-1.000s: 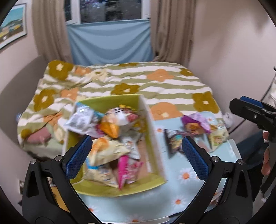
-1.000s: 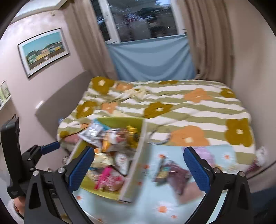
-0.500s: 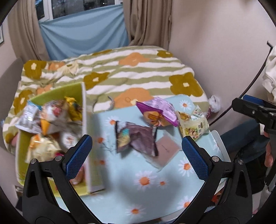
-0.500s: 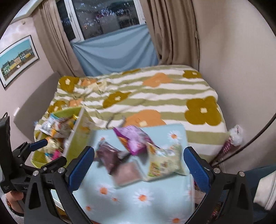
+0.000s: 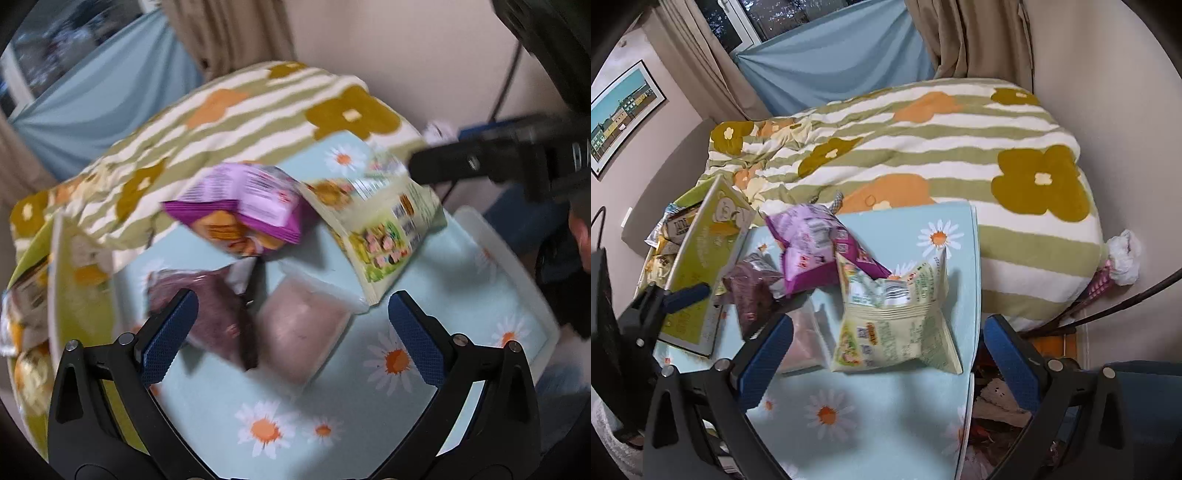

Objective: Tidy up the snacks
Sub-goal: 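Move both grippers back to the remaining packets on the table, then grasp the pink rectangular cake packet with left gripper while right grasps the pale green packet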

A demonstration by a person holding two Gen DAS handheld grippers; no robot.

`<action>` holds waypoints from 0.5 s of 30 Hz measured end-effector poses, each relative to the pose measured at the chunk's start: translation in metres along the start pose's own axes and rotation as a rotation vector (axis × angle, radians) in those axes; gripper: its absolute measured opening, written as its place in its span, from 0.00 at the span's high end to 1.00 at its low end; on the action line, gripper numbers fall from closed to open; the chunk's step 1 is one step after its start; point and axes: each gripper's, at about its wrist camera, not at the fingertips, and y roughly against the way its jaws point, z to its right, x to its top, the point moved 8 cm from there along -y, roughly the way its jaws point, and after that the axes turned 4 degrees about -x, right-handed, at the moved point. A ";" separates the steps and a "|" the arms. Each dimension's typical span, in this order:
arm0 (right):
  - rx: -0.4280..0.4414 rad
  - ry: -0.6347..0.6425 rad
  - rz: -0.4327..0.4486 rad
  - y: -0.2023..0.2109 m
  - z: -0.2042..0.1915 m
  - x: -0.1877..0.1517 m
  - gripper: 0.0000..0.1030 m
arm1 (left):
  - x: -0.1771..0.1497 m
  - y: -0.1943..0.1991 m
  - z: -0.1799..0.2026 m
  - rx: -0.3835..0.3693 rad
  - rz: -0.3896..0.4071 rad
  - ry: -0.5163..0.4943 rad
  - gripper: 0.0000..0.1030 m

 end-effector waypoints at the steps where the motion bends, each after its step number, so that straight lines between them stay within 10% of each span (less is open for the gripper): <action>1: 0.005 -0.004 -0.004 -0.005 0.003 0.000 0.00 | 0.000 -0.006 0.003 -0.005 -0.009 -0.019 0.02; 15: 0.050 -0.041 -0.048 -0.037 0.020 -0.010 0.00 | -0.027 -0.070 0.023 -0.097 -0.179 -0.148 0.02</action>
